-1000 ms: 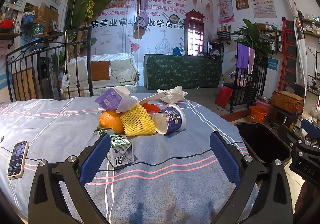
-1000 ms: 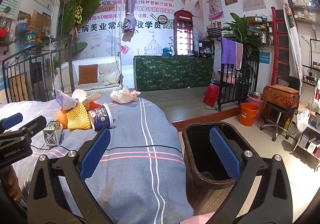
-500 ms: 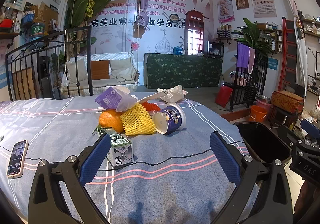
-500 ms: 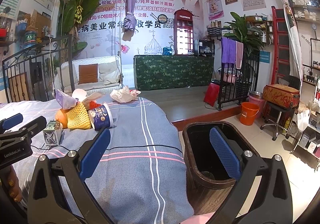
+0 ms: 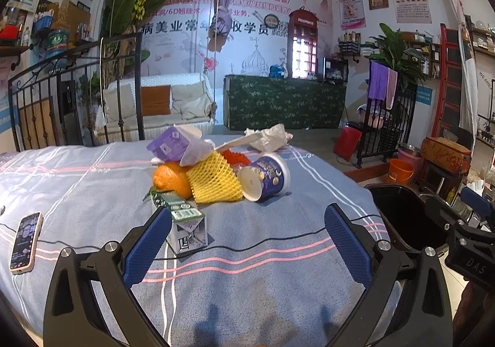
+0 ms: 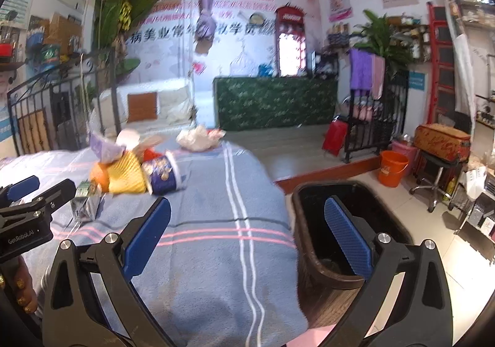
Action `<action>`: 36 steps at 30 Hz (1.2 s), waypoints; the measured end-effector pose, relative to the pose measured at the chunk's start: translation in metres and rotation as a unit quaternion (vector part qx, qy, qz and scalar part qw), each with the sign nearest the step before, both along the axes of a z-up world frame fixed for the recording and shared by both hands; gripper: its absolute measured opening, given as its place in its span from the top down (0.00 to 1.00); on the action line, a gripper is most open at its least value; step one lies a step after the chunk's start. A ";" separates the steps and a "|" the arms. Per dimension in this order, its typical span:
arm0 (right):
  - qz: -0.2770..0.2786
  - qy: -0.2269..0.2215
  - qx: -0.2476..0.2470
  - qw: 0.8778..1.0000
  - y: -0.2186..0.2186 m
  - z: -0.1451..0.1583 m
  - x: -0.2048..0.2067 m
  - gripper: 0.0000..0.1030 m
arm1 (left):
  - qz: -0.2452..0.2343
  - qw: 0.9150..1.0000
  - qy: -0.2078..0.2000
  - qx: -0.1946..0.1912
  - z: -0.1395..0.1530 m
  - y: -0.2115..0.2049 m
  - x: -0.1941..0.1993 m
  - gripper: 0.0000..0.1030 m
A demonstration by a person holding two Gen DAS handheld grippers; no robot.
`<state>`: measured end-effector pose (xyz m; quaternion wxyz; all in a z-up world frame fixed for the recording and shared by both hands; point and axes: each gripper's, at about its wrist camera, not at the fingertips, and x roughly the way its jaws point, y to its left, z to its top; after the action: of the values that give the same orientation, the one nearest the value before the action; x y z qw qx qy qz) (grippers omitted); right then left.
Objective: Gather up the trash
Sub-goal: 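Grasp the green juice carton with the left tool while the right tool grasps the blue yogurt cup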
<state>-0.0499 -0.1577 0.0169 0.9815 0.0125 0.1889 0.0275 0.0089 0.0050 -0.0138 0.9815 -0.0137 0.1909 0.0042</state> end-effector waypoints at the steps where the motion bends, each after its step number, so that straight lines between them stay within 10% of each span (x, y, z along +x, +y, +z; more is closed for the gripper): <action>1: 0.010 0.015 -0.005 1.000 0.004 -0.003 0.007 0.04 | 0.003 1.000 0.013 -0.001 -0.013 0.002 0.004 0.05; 10: 0.108 0.149 -0.003 0.983 0.038 -0.036 0.086 0.04 | 0.042 0.981 0.180 -0.056 -0.038 0.054 0.051 0.05; 25: 0.199 0.179 -0.063 0.961 0.098 -0.031 0.160 0.04 | 0.051 0.929 0.341 -0.135 -0.044 0.112 0.133 0.15; 36: 0.231 0.210 -0.105 0.944 0.144 -0.044 0.221 0.05 | 0.038 0.915 0.364 -0.170 -0.053 0.121 0.113 0.33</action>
<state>0.1708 -0.0135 -0.0271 0.8821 -0.1295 0.3900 0.2300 0.1216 0.1259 -0.0666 0.8261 -0.1852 0.5320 0.0133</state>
